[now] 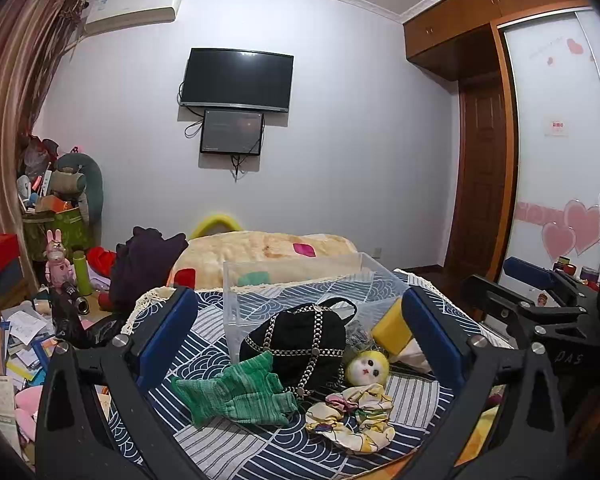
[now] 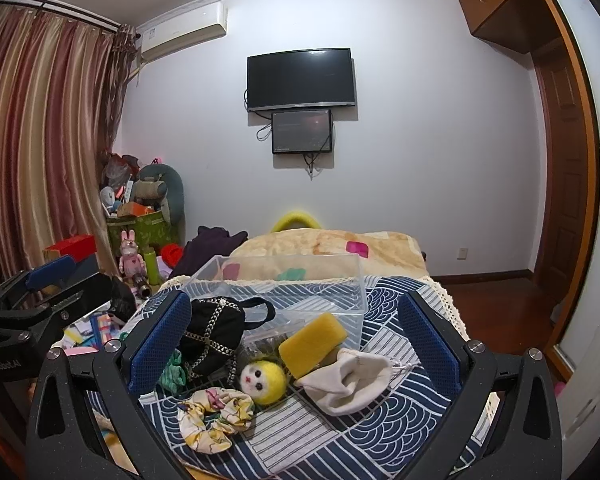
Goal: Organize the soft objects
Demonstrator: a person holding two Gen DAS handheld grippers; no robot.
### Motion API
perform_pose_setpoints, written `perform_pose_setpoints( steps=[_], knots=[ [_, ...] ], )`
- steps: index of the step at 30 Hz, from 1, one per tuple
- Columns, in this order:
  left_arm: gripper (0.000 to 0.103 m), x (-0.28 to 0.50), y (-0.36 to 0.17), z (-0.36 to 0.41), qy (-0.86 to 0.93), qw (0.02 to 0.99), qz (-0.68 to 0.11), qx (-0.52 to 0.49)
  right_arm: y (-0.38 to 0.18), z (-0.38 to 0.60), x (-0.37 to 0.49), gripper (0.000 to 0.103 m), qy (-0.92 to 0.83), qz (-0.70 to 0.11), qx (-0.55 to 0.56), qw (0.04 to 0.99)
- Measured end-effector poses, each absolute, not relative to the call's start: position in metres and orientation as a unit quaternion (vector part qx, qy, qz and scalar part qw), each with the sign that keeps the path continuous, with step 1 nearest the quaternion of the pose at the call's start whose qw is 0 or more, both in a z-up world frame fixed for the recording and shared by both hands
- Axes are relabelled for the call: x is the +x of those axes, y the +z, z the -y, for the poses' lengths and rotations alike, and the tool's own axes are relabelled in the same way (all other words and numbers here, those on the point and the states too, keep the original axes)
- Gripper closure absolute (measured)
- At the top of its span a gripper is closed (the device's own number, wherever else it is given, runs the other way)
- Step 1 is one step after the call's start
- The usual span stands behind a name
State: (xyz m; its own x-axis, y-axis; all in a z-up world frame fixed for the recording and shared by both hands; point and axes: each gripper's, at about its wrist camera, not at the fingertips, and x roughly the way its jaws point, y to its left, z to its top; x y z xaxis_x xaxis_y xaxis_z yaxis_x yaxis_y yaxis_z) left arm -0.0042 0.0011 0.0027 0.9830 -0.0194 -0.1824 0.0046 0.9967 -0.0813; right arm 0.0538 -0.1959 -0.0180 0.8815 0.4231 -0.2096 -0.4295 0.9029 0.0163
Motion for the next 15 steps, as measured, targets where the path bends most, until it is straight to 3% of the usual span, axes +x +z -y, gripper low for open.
perform_pose_setpoints(
  steps=[15],
  knots=[
    [0.0,-0.0058,0.0023,-0.001,-0.008,0.995,-0.092,-0.044,-0.0186,0.1953,0.0512,0.0,0.223,-0.104,-0.014,0.969]
  ],
)
